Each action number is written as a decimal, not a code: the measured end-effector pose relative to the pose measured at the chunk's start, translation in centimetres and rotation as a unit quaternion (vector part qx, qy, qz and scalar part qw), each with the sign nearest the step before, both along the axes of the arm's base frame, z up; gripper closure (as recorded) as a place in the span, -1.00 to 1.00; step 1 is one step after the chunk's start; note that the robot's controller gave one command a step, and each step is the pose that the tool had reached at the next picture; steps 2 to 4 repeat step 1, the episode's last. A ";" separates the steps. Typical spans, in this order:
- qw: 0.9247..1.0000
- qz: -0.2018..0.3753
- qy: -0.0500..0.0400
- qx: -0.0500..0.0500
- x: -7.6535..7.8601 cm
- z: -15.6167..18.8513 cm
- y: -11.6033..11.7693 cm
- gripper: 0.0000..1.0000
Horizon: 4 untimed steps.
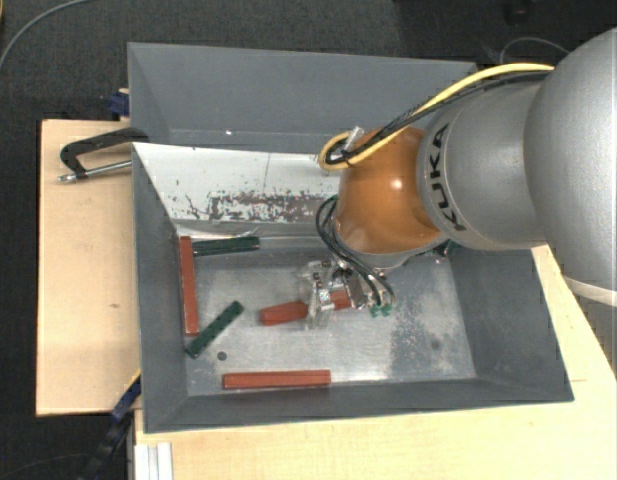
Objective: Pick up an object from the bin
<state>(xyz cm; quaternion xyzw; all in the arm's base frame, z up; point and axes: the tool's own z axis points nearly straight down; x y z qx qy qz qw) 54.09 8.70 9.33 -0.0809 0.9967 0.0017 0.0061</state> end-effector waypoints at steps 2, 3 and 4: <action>1.000 -0.001 -0.002 -0.001 -0.4 22.4 0.6 1.00; 1.000 -0.001 -0.002 -0.001 -0.4 22.4 0.6 1.00; 1.000 -0.001 -0.002 -0.001 -0.4 22.4 0.6 1.00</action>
Offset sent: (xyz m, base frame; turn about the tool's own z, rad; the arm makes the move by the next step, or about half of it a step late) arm -0.0062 0.0049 0.2175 0.0019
